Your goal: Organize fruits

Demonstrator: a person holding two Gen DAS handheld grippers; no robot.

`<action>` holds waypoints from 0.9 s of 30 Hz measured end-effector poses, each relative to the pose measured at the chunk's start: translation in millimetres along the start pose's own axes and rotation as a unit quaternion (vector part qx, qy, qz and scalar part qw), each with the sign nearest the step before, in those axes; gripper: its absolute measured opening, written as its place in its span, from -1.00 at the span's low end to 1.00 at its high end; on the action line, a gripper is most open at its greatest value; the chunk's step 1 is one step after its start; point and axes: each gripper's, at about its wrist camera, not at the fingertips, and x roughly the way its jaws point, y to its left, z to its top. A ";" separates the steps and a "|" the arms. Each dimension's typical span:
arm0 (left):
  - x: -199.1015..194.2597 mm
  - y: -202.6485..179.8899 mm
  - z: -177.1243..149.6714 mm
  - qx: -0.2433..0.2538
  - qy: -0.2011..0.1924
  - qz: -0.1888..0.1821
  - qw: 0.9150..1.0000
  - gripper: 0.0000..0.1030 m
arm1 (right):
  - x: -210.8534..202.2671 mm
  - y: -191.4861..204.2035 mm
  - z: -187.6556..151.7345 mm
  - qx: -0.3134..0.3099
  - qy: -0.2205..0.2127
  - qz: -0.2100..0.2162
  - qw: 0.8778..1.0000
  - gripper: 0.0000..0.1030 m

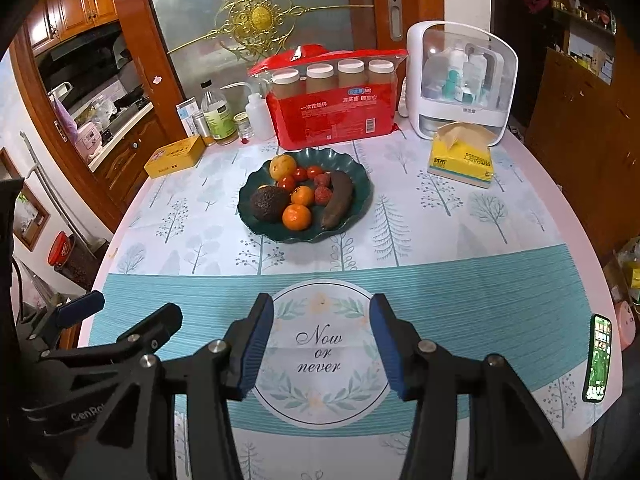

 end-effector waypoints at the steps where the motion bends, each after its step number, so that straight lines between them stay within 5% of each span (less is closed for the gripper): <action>1: -0.1 -0.1 -0.1 0.000 0.000 0.000 1.000 0.98 | 0.0 0.1 0.0 0.000 0.000 -0.001 1.000 -0.02; 27: -5.1 -2.9 -5.0 0.006 -0.004 -0.002 1.000 0.99 | -7.4 -1.5 -7.5 0.006 -0.005 -0.008 1.000 -0.02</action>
